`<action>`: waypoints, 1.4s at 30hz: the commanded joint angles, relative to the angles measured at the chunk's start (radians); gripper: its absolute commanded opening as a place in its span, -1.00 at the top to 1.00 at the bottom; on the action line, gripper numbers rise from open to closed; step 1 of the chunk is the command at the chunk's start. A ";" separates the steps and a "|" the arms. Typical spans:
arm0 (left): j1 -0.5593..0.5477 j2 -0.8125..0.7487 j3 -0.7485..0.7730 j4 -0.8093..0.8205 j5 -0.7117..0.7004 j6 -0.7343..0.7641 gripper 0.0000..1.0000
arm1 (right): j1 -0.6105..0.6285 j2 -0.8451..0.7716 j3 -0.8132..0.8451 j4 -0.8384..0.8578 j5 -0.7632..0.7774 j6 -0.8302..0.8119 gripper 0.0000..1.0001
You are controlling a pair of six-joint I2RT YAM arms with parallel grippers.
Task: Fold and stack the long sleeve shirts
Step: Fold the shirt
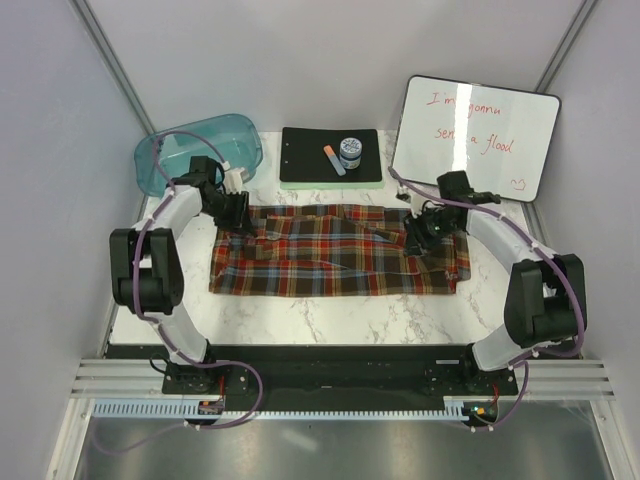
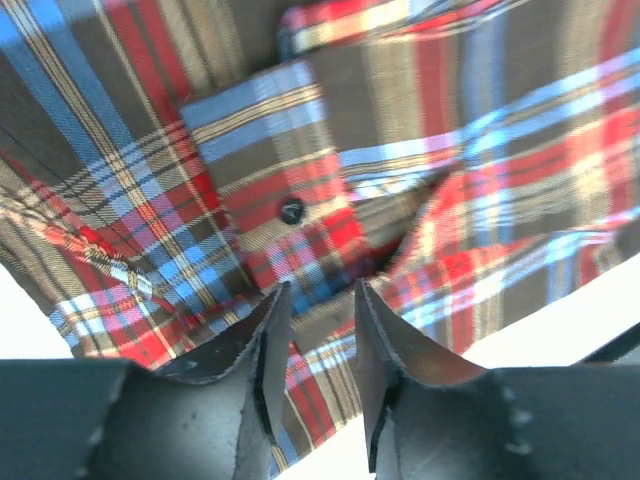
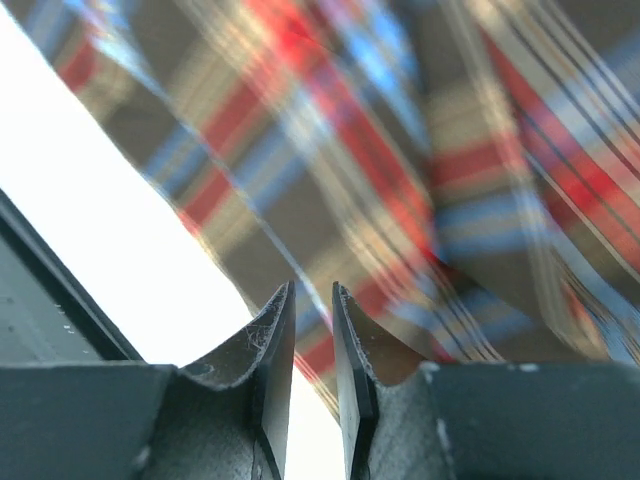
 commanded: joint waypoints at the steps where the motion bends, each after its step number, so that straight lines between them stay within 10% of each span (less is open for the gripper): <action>1: -0.049 -0.112 0.004 0.052 0.064 0.020 0.19 | 0.099 -0.001 0.014 0.071 -0.039 0.055 0.44; 17: 0.089 0.080 -0.028 -0.016 0.065 -0.025 0.15 | 0.170 0.283 0.023 0.170 -0.002 0.097 0.47; 20: 0.175 -0.014 -0.055 -0.023 0.216 0.017 -0.17 | 0.170 0.260 0.066 0.110 -0.042 0.081 0.47; 21: 0.207 -0.038 -0.063 -0.031 0.258 0.041 -0.74 | 0.171 0.249 0.081 0.092 -0.056 0.078 0.46; 23: 0.287 -0.089 -0.081 -0.043 0.325 0.055 -0.99 | 0.171 0.212 0.121 0.052 -0.095 0.078 0.43; 42: 0.467 0.245 0.000 -0.111 0.438 0.173 -0.79 | 0.311 0.361 0.235 0.335 -0.149 0.318 0.40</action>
